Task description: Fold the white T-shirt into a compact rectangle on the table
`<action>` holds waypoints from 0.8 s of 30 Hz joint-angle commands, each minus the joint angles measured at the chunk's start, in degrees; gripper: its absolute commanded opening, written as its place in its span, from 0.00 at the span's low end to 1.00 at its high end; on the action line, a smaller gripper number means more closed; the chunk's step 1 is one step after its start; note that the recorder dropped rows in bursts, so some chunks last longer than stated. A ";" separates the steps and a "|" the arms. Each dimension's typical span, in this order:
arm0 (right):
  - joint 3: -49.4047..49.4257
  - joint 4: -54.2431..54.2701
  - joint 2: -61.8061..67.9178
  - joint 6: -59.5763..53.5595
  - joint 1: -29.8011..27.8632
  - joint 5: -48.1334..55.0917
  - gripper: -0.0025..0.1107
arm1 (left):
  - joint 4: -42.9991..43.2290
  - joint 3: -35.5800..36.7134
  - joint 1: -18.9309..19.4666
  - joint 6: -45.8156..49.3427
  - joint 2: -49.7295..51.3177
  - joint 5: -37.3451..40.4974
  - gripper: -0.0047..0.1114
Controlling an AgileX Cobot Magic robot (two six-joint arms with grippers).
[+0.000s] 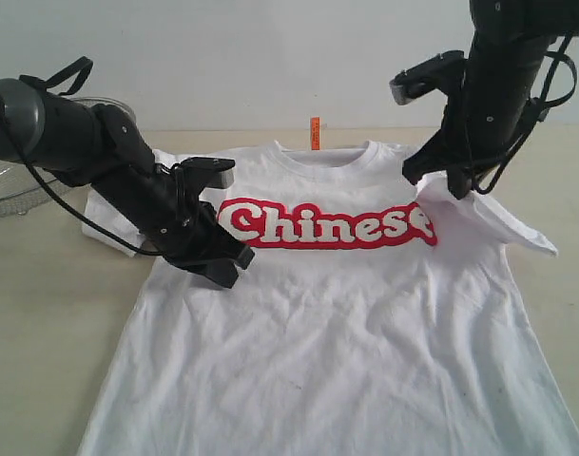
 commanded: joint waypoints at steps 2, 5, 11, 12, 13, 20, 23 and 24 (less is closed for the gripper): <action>-2.63 11.56 -0.54 -4.31 0.01 0.89 0.02 | -0.75 0.16 -0.03 0.42 -0.12 -0.77 0.08; -2.63 15.48 -0.15 -4.76 0.01 0.87 0.02 | -0.75 0.16 -0.03 0.42 -0.12 -0.91 0.08; -2.63 23.98 2.72 -8.70 0.11 0.78 0.02 | -0.75 0.16 -0.03 0.42 -0.12 -0.91 0.08; -2.63 24.45 3.47 -8.95 0.38 0.69 0.02 | -0.75 0.16 -0.03 0.42 -0.12 -0.91 0.08; -2.63 24.16 4.34 -8.95 0.65 0.42 0.02 | -0.75 0.16 -0.03 0.42 -0.12 -0.91 0.08; -2.63 23.24 9.94 -9.35 1.91 -4.19 0.05 | -0.75 0.16 -0.03 0.42 -0.12 -0.98 0.08; -2.63 23.16 10.29 -10.35 1.91 -4.08 0.23 | -0.75 0.16 -0.03 0.42 -0.12 -2.10 0.08; -2.63 23.16 10.18 -10.35 1.91 -3.53 0.36 | -0.75 0.16 -0.03 0.42 -0.12 -2.37 0.08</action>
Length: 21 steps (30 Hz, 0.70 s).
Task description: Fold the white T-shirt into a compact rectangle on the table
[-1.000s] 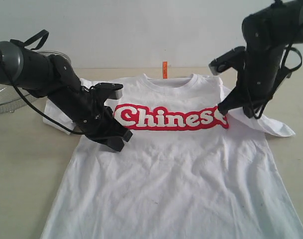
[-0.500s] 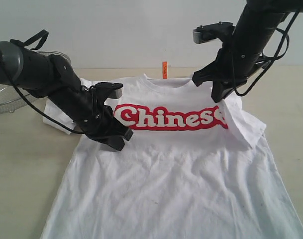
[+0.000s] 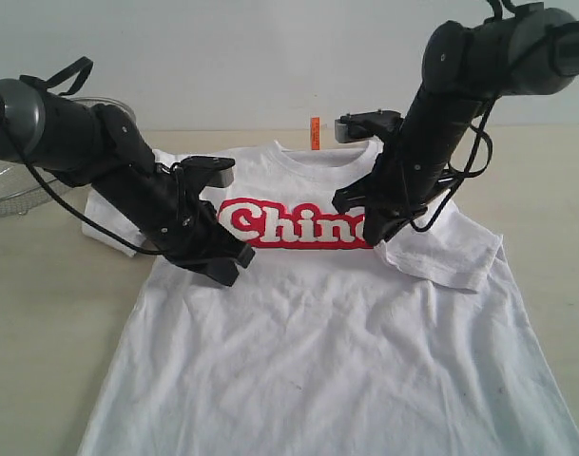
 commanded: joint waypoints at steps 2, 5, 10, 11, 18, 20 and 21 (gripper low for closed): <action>-0.30 -0.59 -0.57 -1.30 0.08 1.19 0.55 | -0.67 -0.05 -0.03 0.37 -0.53 -1.85 0.08; -0.39 -0.59 -1.90 -0.31 0.08 3.82 0.64 | -0.67 -0.45 -0.03 0.37 -1.38 -1.85 0.08; -0.39 -2.12 -6.11 1.59 0.08 4.57 0.63 | -0.26 -0.81 -0.03 0.37 -3.96 -1.85 0.08; -0.39 -3.53 -7.07 2.41 0.08 3.31 0.63 | -0.05 -0.81 -0.03 0.37 -4.36 -1.74 0.08; -0.39 -14.38 -6.09 8.52 -0.03 -2.50 0.04 | 1.23 -0.81 0.71 -0.33 -6.92 -2.85 0.08; -0.39 -14.38 -4.32 8.28 -0.03 -2.40 0.04 | 1.51 -0.81 1.91 -1.78 -6.95 -2.46 0.08; -0.39 -14.38 -3.28 8.18 -0.03 -2.51 0.04 | 2.10 -0.81 2.46 -2.38 -6.95 -2.01 0.08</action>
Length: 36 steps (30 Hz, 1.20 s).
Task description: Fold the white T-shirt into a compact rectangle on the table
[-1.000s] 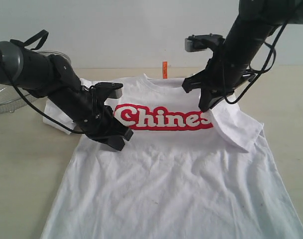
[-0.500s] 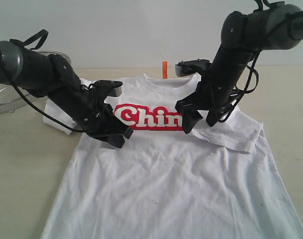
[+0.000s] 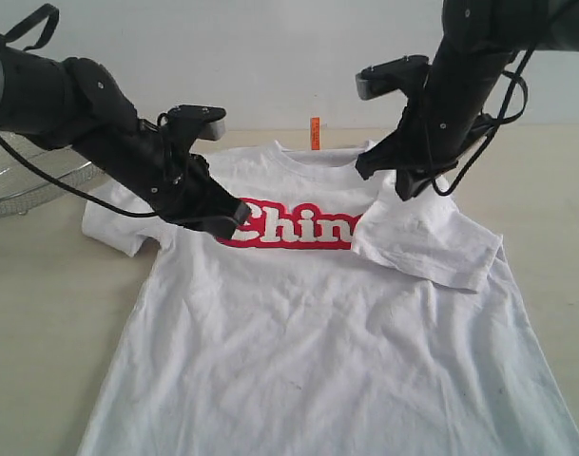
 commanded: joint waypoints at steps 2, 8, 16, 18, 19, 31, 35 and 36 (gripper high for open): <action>-0.22 -1.32 4.77 0.12 -0.03 -0.56 0.04 | 3.44 -0.02 3.36 -4.10 -1.18 1.40 0.08; -0.12 -1.83 7.61 -0.46 -0.03 -0.68 0.04 | 12.06 6.60 7.19 -12.15 -5.82 -2.55 0.08; -0.12 -2.10 8.73 -0.47 -0.03 -1.34 0.04 | 8.80 19.73 15.76 -14.18 -10.68 -12.98 0.08; -0.12 -2.10 8.73 -0.47 -0.03 -1.34 0.04 | 3.31 21.09 17.71 -11.81 -10.68 -15.86 0.08; -0.12 -2.10 8.73 -0.47 -0.03 -1.34 0.04 | -0.05 21.37 18.68 -9.65 -10.68 -16.39 0.08; -0.12 -2.10 8.73 -1.30 -0.03 -1.45 0.04 | -55.61 21.37 32.73 31.73 -7.40 -0.77 0.08; -0.12 -2.10 8.73 -1.93 -0.03 -1.45 0.04 | -62.84 21.23 34.12 35.45 -4.03 3.28 0.08; -0.12 -2.10 8.73 -1.93 -0.03 -1.45 0.04 | -62.84 21.13 34.12 35.89 -3.28 3.28 0.08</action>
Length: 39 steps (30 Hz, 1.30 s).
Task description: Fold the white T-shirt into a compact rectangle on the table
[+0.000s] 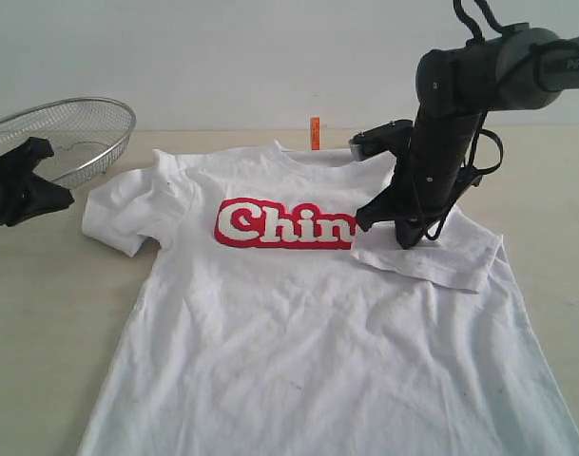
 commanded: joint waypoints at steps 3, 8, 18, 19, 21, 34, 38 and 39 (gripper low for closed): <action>-0.12 -0.55 -0.31 -1.01 -0.03 -0.12 0.04 | -6.74 -0.06 0.71 6.97 5.65 0.19 0.08; -0.12 -0.43 -0.31 -1.01 -0.03 0.11 0.04 | -6.44 -0.69 0.71 9.30 7.05 -0.22 0.29; -0.12 -0.33 -0.31 -1.01 -0.03 -0.11 0.04 | -7.09 -1.90 0.11 9.30 10.19 2.15 0.55; -0.12 -0.33 -0.31 -1.01 -0.03 -0.11 0.04 | -7.09 -2.28 -0.18 9.30 10.63 2.02 0.55; -0.12 -0.33 -0.31 -1.01 -0.03 -0.11 0.04 | -7.09 -3.16 -1.14 9.30 11.55 1.76 0.54; -0.12 -0.36 -0.41 -1.01 -0.03 0.25 0.04 | -5.50 -7.72 -5.29 9.72 12.21 -1.94 0.08; -0.12 -0.54 -0.41 -1.01 -0.03 0.25 0.04 | -2.98 -7.72 -5.43 9.72 9.52 -1.14 0.08; -0.12 -0.54 -0.41 -1.01 -0.03 0.25 0.04 | -2.83 -7.72 -5.70 9.72 8.73 -0.46 0.08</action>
